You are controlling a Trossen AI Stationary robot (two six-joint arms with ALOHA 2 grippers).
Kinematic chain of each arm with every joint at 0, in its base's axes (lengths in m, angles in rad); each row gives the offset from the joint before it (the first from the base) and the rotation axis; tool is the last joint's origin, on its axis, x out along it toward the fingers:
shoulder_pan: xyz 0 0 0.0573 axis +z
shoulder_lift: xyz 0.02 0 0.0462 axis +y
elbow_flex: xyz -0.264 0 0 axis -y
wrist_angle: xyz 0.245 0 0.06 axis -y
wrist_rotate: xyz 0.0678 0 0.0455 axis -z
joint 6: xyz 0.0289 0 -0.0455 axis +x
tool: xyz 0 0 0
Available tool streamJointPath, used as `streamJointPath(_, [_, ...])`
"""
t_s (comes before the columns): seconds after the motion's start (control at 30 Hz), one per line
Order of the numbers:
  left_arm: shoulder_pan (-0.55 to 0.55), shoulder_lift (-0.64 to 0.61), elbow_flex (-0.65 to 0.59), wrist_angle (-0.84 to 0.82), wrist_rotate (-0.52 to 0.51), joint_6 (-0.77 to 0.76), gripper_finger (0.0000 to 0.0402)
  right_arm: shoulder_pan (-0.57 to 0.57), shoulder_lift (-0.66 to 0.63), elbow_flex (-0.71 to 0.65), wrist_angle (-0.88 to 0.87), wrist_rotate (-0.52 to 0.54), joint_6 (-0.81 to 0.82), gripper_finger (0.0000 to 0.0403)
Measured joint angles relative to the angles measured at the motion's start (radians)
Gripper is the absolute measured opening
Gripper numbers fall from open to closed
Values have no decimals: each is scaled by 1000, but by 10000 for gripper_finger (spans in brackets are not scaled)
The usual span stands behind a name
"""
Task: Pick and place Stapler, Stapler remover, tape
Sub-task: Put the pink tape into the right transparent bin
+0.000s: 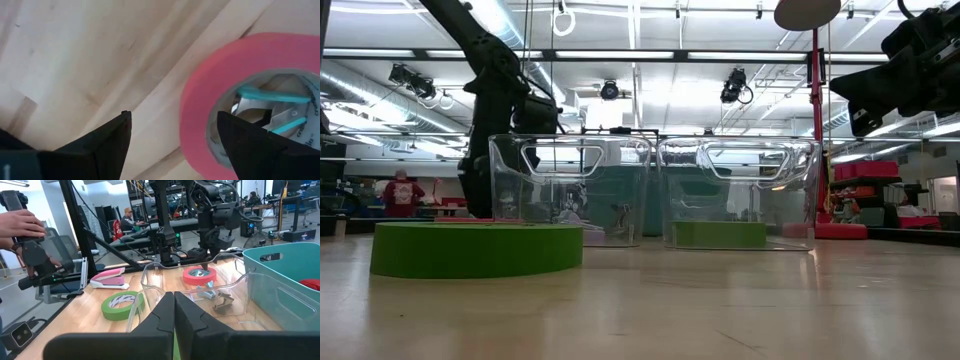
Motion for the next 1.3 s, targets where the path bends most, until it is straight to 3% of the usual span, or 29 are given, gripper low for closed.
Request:
streamJointPath(0.43, [-11,0,-72,41,9,-30,285,0,0,0,0,0,0,6])
streamJointPath(0.83, [-11,0,-72,60,54,-5,172,0,0,0,0,0,0,6])
streamJointPath(1.3, [-15,-1,-73,74,54,-4,109,0,0,0,0,0,0,6])
